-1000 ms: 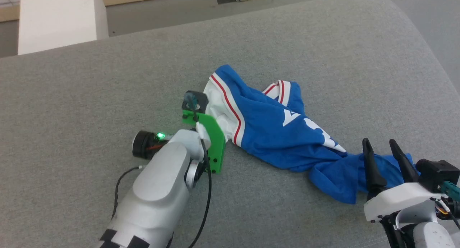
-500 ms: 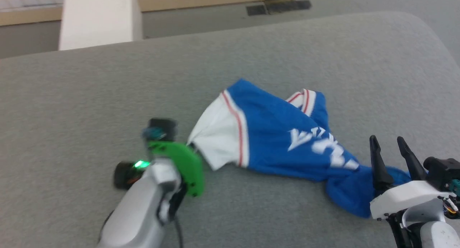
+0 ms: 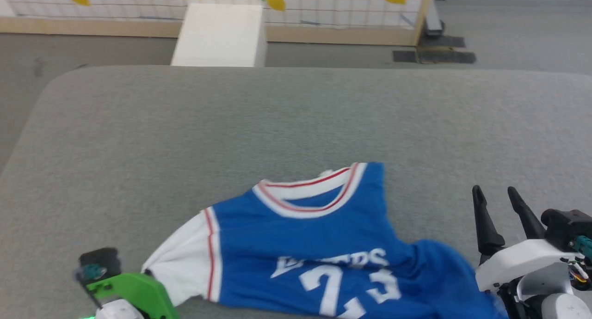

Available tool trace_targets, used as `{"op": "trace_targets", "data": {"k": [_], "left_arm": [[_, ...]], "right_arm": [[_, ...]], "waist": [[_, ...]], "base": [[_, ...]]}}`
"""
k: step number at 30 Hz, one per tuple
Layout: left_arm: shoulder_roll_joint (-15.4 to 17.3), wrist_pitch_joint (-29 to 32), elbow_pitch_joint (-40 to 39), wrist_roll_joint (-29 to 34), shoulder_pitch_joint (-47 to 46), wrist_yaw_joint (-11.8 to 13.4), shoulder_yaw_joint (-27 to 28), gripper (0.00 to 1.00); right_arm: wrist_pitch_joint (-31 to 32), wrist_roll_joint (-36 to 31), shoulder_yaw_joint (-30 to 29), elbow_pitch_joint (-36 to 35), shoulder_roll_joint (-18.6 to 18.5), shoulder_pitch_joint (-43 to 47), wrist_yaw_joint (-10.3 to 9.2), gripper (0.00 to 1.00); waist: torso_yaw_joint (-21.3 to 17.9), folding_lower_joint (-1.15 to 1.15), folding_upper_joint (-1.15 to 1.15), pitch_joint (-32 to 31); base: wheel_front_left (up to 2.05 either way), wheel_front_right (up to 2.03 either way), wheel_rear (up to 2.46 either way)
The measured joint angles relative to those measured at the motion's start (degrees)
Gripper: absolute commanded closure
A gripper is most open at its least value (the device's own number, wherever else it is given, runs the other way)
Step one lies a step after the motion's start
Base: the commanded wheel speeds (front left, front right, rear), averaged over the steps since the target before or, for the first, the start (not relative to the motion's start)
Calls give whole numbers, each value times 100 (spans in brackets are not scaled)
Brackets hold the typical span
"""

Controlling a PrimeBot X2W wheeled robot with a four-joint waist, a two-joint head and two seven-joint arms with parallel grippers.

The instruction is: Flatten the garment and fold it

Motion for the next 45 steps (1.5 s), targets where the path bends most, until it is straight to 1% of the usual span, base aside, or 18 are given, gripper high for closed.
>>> {"op": "trace_targets", "data": {"k": [1,2,3,6,10,14,19,25,26,27,28,31,37,40,41,43,44,45], "left_arm": [[-5,-59,18,-16,47,35,74,100],[-23,-162,31,-44,69,43,104,65],[-41,-249,36,-56,70,27,108,0],[-156,-771,64,-30,51,-62,131,0],[-350,-1900,109,81,-83,-124,272,0],[-519,-2759,247,223,-300,-276,237,0],[-703,-3087,375,389,-474,-419,191,0],[-859,-3152,576,459,-605,-528,144,0],[-883,-3153,606,461,-629,-548,141,0],[-905,-3153,639,464,-646,-568,145,0],[-923,-3153,681,468,-660,-576,146,0],[-950,-3154,760,497,-668,-613,155,0],[-980,-3162,889,503,-721,-670,190,0],[-1000,-3173,928,509,-744,-701,182,0],[-1016,-3178,947,511,-755,-719,149,0],[-1020,-3178,961,512,-764,-747,124,0],[-1024,-3177,977,512,-792,-772,85,0],[-1026,-3175,985,512,-806,-777,69,0]], "right_arm": [[16,0,14,0,2,3,0,0],[26,1,36,3,0,3,0,0],[41,1,55,4,0,4,0,0],[48,-9,177,10,0,4,0,0],[73,-99,449,56,-1,-13,0,0],[512,-224,886,346,-3,-198,0,0],[1483,-25,1329,771,-5,-536,0,0],[2748,56,1519,1249,-24,-890,0,0],[2913,52,1526,1307,-24,-933,0,47],[3084,24,1491,1361,-23,-972,0,62],[3199,-33,1477,1374,-23,-1009,0,100],[3128,-178,1244,1292,-11,-1102,0,100],[2265,-706,279,797,-1,-1123,0,100],[1883,-1092,-424,415,0,-1109,0,100],[1767,-1329,-1111,104,-4,-987,0,100],[1861,-1322,-1535,27,-4,-823,0,100],[2242,-1224,-1960,109,-5,-587,0,100],[2443,-1180,-2034,198,-10,-504,0,100]], "waist": [[65,0,0,-21],[126,0,0,-40],[169,0,0,-53],[297,0,0,-85],[428,0,0,-90],[568,0,0,-36],[777,0,0,74],[980,0,0,243],[1005,0,0,265],[1031,0,0,292],[1054,0,0,315],[1090,0,0,367],[980,0,0,333],[879,0,0,283],[758,0,0,238],[669,0,0,213],[538,0,0,192],[491,0,0,188]], "base": [[0,0,0],[0,0,0],[0,0,0],[0,0,0],[0,0,0],[0,0,0],[0,0,0],[0,0,0],[0,0,0],[0,0,0],[0,0,0],[0,0,0],[0,0,0],[0,0,0],[0,0,0],[0,0,0],[0,0,0],[0,0,0]]}}
